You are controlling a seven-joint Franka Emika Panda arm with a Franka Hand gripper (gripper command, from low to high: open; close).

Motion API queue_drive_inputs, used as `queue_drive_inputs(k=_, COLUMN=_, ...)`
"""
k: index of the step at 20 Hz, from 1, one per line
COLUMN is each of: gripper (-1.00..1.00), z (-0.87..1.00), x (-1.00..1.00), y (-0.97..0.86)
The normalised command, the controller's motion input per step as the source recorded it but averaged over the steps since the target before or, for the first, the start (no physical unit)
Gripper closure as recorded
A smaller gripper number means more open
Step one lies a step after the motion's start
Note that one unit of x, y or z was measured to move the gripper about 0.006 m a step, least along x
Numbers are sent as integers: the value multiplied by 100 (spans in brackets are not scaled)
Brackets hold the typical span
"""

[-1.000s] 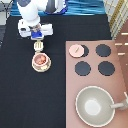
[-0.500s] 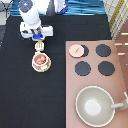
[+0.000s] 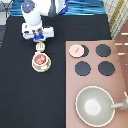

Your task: Take the lid off the pot, put the pot on the plate, and use the tool to push the pot to the front of the table.

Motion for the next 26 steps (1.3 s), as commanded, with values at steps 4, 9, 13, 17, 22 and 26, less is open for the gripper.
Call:
queue_drive_inputs(k=4, gripper=100, z=32, x=100, y=0)
queue_drive_inputs(k=9, gripper=100, z=30, x=100, y=1)
queue_drive_inputs(k=13, gripper=100, z=10, x=100, y=11)
queue_drive_inputs(k=17, gripper=100, z=0, x=98, y=15)
queue_drive_inputs(k=22, gripper=100, z=32, x=-15, y=25)
queue_drive_inputs(k=26, gripper=100, z=49, x=-99, y=19)
